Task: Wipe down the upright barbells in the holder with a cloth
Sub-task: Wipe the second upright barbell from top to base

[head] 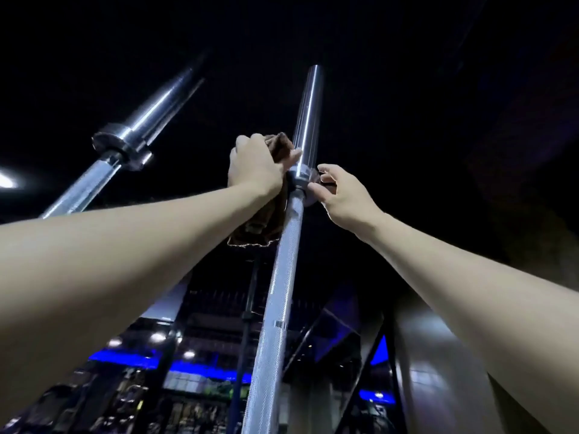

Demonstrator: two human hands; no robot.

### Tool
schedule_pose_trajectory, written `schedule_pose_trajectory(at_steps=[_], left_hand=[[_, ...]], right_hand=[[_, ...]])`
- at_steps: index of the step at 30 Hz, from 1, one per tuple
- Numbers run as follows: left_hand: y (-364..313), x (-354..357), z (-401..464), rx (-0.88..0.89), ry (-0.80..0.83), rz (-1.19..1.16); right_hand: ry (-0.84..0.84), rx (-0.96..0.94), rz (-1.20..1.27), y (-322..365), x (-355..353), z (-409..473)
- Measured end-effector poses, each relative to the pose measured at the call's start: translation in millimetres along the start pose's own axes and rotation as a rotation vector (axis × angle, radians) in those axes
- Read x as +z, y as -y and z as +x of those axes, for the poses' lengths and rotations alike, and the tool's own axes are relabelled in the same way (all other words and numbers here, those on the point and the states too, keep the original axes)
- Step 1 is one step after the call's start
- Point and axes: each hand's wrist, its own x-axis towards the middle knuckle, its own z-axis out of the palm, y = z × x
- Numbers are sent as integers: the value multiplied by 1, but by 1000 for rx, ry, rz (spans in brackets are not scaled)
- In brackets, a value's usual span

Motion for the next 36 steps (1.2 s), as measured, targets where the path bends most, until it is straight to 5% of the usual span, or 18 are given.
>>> schedule_pose_trajectory(at_steps=[9,13,20,27,36], left_hand=[[-12,3,-10,-21,236,57],[-2,0,-14,144,276,78],[-2,4,-6,262,162,-146],[-8,14,-19,142,-53,-250],[5,21,-22,467,143,208]], right_hand=[[-71,-44,123,-20,13,12],[-128,-20,176,-18,19,14],[-143,6,274,-19,16,22],[-151,-3,324,-27,21,25],[-108,-49,306,-39,24,29]])
